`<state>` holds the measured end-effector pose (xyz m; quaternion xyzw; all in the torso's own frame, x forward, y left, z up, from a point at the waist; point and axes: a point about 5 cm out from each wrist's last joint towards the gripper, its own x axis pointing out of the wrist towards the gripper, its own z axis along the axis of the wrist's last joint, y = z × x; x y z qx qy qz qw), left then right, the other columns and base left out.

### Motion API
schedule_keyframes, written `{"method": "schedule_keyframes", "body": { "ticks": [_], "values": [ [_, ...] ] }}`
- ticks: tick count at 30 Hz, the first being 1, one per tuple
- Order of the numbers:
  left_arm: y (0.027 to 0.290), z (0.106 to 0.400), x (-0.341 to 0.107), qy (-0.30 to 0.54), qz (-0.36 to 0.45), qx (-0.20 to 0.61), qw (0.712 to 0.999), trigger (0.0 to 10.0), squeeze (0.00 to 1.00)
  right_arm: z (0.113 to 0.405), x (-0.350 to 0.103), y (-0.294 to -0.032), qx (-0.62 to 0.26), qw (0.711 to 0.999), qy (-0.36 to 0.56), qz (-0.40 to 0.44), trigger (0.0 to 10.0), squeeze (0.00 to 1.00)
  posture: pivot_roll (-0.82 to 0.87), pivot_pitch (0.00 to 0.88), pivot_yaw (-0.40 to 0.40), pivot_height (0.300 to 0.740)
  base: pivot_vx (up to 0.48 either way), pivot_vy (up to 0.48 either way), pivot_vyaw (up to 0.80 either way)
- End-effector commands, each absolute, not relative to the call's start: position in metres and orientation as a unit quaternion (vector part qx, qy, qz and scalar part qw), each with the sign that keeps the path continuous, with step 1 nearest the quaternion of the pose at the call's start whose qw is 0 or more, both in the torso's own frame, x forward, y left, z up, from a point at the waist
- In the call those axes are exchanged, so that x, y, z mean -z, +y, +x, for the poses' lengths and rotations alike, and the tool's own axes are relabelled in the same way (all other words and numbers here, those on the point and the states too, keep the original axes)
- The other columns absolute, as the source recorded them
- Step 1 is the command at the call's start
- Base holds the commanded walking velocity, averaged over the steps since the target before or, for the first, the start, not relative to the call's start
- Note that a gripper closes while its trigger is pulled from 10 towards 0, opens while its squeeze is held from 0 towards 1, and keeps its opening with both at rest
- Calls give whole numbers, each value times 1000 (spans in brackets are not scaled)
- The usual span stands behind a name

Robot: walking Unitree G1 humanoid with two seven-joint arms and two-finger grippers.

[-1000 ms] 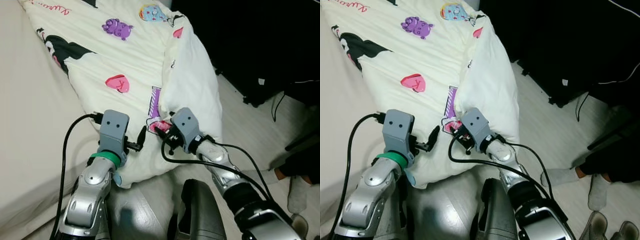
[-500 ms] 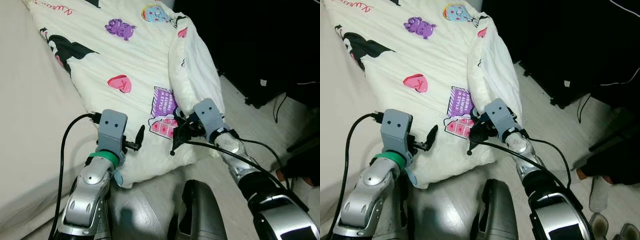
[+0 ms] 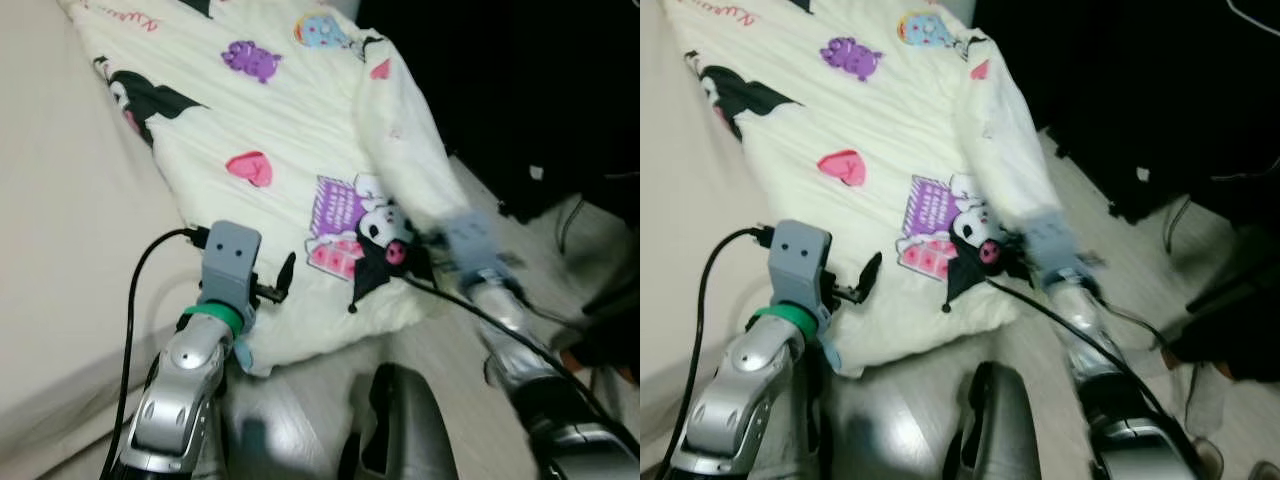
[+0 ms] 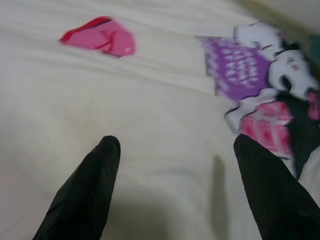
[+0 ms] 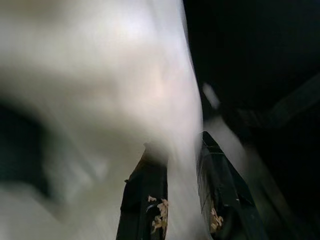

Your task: Clean up the room

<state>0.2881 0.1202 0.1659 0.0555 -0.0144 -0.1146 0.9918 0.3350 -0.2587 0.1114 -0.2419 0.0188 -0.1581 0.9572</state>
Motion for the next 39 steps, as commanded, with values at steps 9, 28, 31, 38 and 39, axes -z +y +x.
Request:
{"method": "schedule_keyframes", "body": {
  "ticks": [9,28,31,38,39],
  "values": [
    [110,289,-158,1,55,144,988,10000,0,242,-37,-340,391,893,167,-145,10000,0,101,237,-63,550,0,0,0],
    [120,285,-157,0,45,137,990,10000,0,290,-81,-173,1,999,-34,15,10000,0,107,216,-72,550,0,0,0],
    [125,284,-163,-8,14,145,989,10000,0,283,-98,-135,-74,994,-67,50,10000,0,98,202,-81,550,0,0,0],
    [130,281,-202,-103,-10,161,982,10000,0,281,-117,-123,-109,986,-114,53,10000,0,98,171,-102,559,0,0,0],
    [130,281,-202,-103,-10,161,982,10000,0,281,-117,-123,-109,986,-114,53,10000,0,98,171,-102,559,0,0,0]
  ]
}}
